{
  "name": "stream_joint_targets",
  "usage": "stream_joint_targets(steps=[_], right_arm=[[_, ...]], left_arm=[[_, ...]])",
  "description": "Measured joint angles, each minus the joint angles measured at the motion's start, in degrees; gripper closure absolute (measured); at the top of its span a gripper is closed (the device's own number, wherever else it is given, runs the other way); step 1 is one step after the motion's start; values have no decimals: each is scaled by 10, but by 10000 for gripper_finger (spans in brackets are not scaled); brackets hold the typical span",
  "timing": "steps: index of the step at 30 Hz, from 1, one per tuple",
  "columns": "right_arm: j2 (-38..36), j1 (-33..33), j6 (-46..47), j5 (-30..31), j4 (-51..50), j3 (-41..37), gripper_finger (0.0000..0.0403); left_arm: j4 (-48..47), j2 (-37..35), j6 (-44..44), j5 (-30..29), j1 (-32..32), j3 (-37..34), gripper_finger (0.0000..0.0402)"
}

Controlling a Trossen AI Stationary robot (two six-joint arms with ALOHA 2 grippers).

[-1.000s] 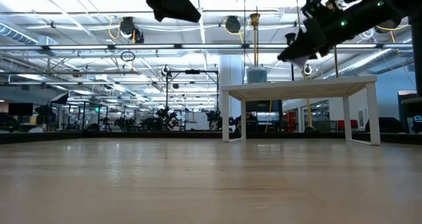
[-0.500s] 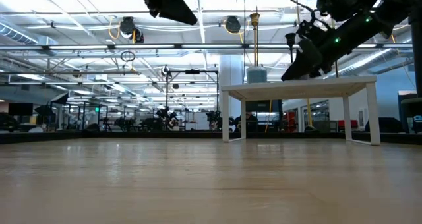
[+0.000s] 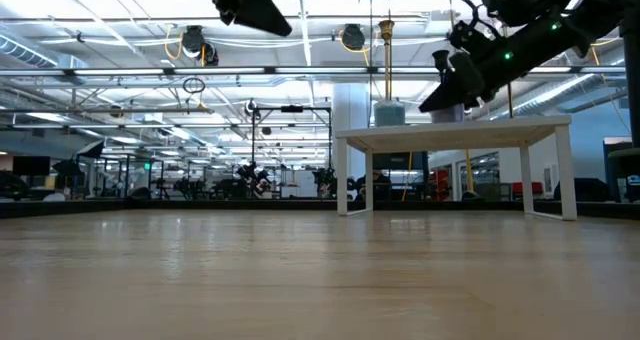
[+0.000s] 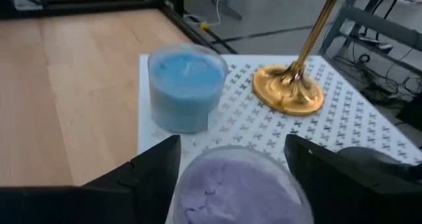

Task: Pick & Place candle stick holders
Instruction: Put the purple scented candle on the shelf aligned with the blue scented candle, then put the yellow scented candle on the shelf aligned with the purple and blue scented candles

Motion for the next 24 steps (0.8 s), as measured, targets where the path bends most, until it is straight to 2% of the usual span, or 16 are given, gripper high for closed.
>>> stream_joint_targets(steps=[5, 10, 15, 21, 24], right_arm=[[-45, 2, -17, 0, 3, 0, 118], [-106, 36, -23, -7, -2, 0, 122], [-151, 100, -5, -112, -32, 0, 138], [-168, 200, -28, -282, -89, -2, 146], [-167, 248, -29, -329, -81, -25, 144]], left_arm=[[-2, -4, -9, 0, 0, -1, 321], [-1, -26, -10, 0, -1, 0, 321], [-3, -59, -19, 0, -7, 0, 321], [-8, -81, -24, 1, -20, -1, 321], [-4, -89, -27, 1, -26, -1, 321]])
